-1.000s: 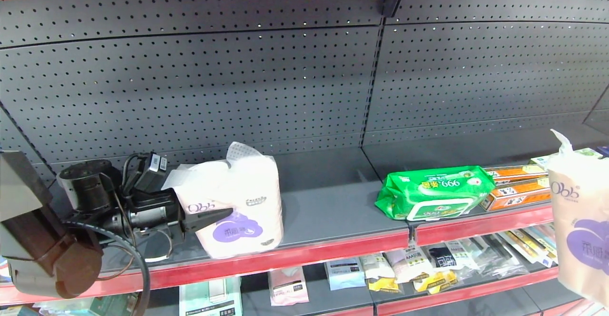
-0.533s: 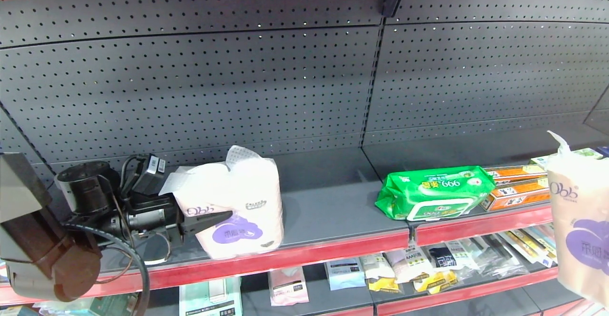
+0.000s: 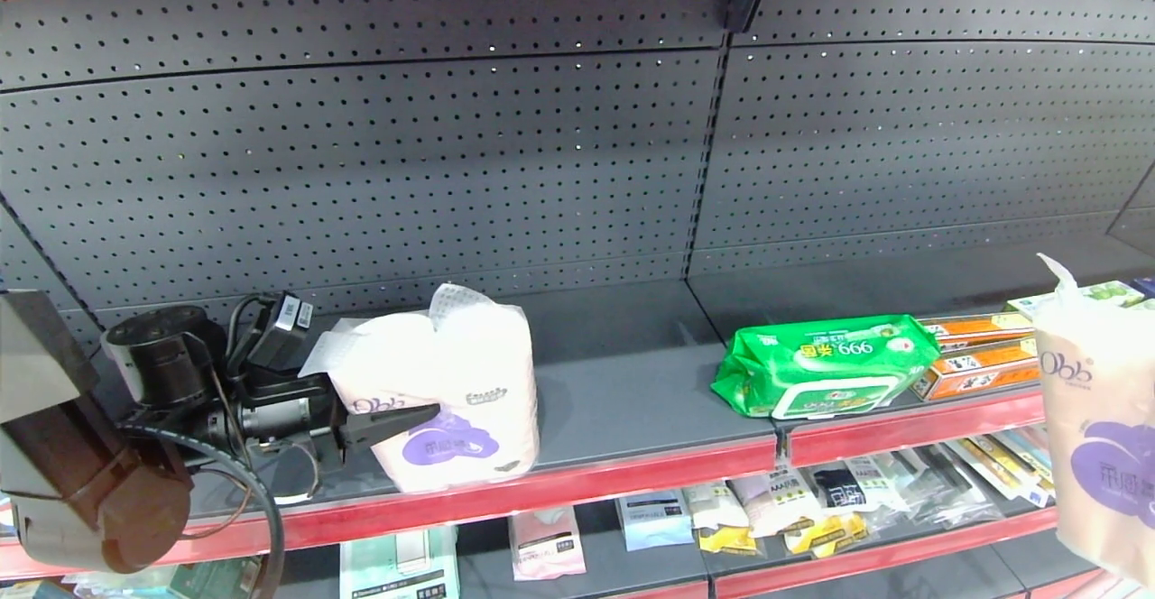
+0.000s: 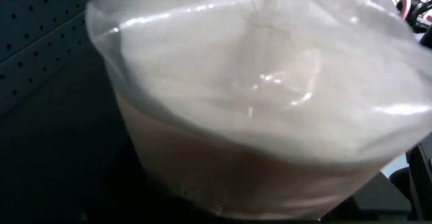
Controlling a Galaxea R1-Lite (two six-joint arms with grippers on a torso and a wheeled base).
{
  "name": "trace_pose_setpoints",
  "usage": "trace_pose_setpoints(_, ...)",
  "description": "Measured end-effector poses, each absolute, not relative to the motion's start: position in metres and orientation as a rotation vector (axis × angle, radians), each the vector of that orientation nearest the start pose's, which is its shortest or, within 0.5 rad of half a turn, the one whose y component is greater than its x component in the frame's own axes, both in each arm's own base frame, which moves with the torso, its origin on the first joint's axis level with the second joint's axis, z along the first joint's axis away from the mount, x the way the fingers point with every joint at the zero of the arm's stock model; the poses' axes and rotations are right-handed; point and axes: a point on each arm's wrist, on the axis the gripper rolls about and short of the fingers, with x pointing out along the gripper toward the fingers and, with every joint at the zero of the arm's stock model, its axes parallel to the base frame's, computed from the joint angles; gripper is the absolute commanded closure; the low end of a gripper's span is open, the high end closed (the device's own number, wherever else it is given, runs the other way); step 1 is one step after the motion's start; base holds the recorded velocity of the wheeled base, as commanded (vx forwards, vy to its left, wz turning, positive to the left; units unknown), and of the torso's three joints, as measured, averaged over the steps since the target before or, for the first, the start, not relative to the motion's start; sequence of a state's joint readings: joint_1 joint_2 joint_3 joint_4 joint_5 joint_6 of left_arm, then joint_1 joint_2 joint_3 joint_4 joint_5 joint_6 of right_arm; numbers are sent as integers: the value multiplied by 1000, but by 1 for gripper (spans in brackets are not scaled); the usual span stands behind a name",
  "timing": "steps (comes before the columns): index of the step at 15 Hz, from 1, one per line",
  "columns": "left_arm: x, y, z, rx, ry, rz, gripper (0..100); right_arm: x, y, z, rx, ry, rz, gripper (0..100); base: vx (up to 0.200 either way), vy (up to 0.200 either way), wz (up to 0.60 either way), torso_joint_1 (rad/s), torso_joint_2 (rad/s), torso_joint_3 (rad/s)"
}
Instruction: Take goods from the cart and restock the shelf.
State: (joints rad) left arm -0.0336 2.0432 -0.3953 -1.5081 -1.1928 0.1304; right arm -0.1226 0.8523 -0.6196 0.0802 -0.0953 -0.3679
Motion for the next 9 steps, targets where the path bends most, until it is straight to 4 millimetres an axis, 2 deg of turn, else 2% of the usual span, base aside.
trace_pose_setpoints(9,282,-32,68,14,75,-1228,100,87,-13,228,-359,349,-157,100,0,0,0,0,0,0)
